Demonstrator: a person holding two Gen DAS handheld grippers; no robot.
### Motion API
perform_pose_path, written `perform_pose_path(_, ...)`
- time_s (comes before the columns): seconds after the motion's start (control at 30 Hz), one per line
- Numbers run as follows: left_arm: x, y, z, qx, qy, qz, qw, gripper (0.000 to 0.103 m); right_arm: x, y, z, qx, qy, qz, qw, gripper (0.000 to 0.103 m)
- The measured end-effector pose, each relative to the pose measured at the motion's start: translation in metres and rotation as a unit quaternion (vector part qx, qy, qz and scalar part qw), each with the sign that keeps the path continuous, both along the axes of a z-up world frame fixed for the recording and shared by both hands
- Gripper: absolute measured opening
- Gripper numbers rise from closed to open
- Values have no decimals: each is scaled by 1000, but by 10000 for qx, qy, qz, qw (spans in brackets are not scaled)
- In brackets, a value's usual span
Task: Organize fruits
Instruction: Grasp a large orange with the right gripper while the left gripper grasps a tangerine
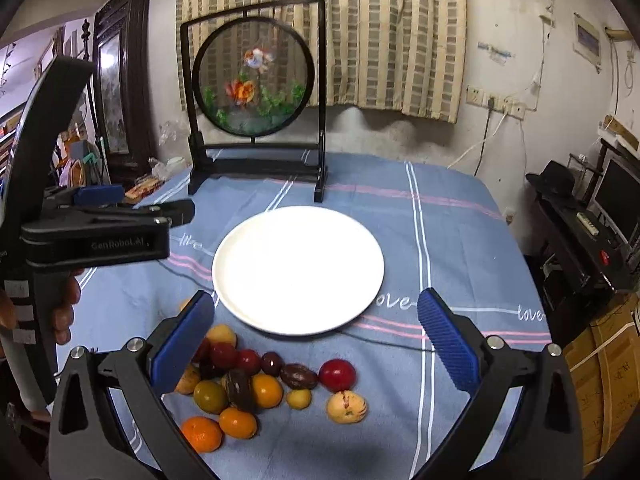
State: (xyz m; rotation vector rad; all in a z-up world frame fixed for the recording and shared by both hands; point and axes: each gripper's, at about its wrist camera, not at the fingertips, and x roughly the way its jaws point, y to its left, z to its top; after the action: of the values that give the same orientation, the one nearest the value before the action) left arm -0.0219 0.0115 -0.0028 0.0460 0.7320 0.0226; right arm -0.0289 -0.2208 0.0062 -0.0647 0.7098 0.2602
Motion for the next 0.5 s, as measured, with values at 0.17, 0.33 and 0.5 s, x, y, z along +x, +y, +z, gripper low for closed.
perform_pose_path(0.17, -12, 24, -14, 41, 165, -86, 9998, 100, -5, -8, -21, -63, 433, 77, 9990, 102)
perform_pose_path(0.33, -56, 52, -52, 188, 722, -402, 9964, 100, -35, 0, -63, 85, 1255, 636, 9900, 102)
perform_pose_path(0.5, -93, 72, -88, 93, 1283, -514, 9904, 100, -51, 31, -103, 81, 2106, 1343, 9683, 83)
